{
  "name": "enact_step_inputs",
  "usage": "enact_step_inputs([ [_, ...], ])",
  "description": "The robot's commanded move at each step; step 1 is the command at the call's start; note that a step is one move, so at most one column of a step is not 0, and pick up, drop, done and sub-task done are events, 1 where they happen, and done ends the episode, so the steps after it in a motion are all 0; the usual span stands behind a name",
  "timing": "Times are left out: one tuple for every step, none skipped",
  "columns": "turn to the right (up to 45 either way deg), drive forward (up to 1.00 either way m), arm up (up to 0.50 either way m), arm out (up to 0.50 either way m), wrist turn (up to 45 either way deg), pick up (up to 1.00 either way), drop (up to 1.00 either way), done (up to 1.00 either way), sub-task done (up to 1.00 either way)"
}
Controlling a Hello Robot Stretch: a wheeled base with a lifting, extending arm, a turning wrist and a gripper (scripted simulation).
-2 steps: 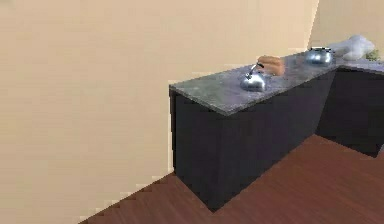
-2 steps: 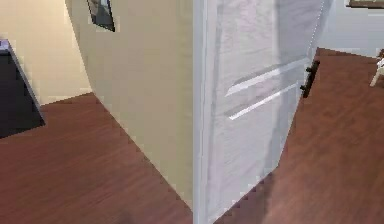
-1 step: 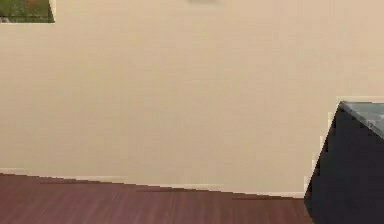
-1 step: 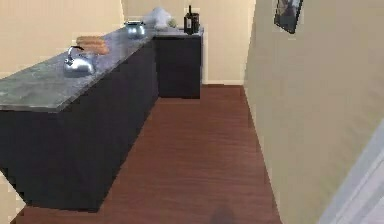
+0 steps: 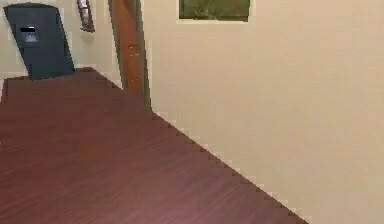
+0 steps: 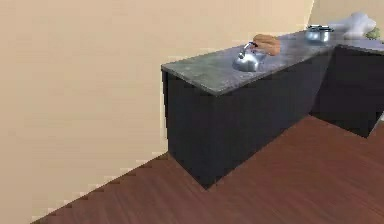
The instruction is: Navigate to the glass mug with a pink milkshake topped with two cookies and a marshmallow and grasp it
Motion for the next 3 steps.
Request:
enact_step_inputs([
  [-36.0,0.0,0.0,0.0,0.0,0.0,0.0,0.0,0.0],
  [0.0,1.0,0.0,0.0,0.0,0.0,0.0,0.0,0.0],
  [-3.0,0.0,0.0,0.0,0.0,0.0,0.0,0.0,0.0],
])
